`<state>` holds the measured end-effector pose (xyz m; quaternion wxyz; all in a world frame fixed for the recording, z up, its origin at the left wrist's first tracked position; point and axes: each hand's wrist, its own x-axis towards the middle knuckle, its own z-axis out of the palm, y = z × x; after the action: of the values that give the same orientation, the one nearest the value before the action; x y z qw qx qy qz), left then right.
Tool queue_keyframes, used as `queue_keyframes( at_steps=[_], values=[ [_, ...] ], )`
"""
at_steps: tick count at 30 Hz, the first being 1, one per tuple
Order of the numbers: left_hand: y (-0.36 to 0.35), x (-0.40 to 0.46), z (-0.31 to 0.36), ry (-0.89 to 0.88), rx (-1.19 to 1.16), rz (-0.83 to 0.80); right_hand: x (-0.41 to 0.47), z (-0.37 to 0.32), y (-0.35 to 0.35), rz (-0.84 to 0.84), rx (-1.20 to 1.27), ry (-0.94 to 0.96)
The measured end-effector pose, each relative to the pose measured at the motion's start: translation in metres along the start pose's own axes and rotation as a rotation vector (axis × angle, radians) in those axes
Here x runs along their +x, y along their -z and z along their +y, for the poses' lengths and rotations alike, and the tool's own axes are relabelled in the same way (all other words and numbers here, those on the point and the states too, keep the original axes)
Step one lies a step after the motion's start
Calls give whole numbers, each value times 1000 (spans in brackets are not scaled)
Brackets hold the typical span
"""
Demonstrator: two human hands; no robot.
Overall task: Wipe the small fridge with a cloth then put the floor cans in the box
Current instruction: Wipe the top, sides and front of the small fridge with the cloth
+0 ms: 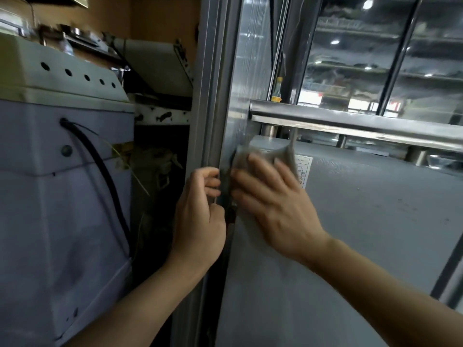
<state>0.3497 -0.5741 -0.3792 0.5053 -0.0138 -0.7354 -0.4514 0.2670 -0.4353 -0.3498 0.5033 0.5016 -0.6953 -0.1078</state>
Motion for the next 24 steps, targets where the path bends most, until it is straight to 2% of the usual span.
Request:
queue_keyframes(
  at_steps=[4,6,13,15,17,18,21,24],
  values=[
    [7,-9,1,6,72,-70,-74,-55,-27,-260,18,300],
    [7,-11,2,-4,88,-131,-91,-56,-32,-286,8,310],
    [-19,-5,12,61,46,-190,-40,25,14,54,-72,-31],
    [-28,-7,14,54,50,-185,-30,46,24,144,-58,-204],
    [-35,-10,15,54,68,-184,-32,50,23,212,-67,-372],
    [-38,-12,16,56,90,-182,-39,46,19,226,-83,-391],
    [-41,-16,19,62,152,-193,-82,17,-3,166,-63,-262],
    [-44,-20,27,80,184,-220,-133,-13,-14,-64,-89,-31]
  ],
)
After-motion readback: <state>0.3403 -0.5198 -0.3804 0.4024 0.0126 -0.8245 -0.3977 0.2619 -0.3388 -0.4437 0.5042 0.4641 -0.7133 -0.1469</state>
